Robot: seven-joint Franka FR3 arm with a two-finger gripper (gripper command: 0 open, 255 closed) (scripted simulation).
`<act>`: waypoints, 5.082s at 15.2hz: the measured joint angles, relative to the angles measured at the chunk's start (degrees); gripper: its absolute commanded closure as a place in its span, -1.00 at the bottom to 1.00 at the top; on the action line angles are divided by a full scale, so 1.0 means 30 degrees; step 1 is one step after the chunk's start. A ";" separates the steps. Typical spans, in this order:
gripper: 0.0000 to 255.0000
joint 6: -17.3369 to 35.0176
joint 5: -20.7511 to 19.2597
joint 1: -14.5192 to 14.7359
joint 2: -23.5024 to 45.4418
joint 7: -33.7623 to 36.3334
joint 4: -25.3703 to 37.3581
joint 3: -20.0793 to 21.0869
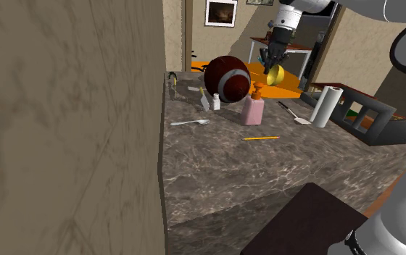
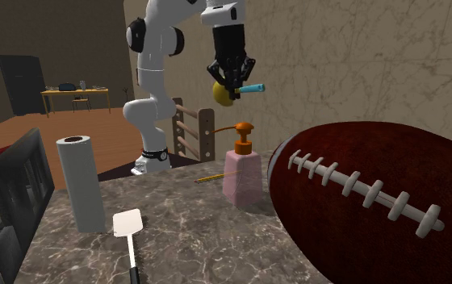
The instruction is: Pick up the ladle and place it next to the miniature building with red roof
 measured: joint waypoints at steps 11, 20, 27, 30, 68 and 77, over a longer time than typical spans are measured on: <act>1.00 -0.0456 -0.0479 -0.2549 -0.1648 -0.4588 -0.1986 -0.1993; 1.00 -0.1226 -0.0664 -0.4887 -0.1354 -0.8728 -0.1605 -0.3871; 1.00 -0.0863 -0.0617 -0.5825 -0.0840 -1.0449 -0.1747 -0.4549; 1.00 -0.0067 -0.0680 -0.5758 -0.0987 -1.0504 -0.2680 -0.4523; 1.00 0.9227 0.0188 -0.5620 0.0258 -1.2034 -1.0881 -0.4254; 1.00 1.0800 0.0586 -0.5757 0.0516 -1.2472 -1.1215 -0.4236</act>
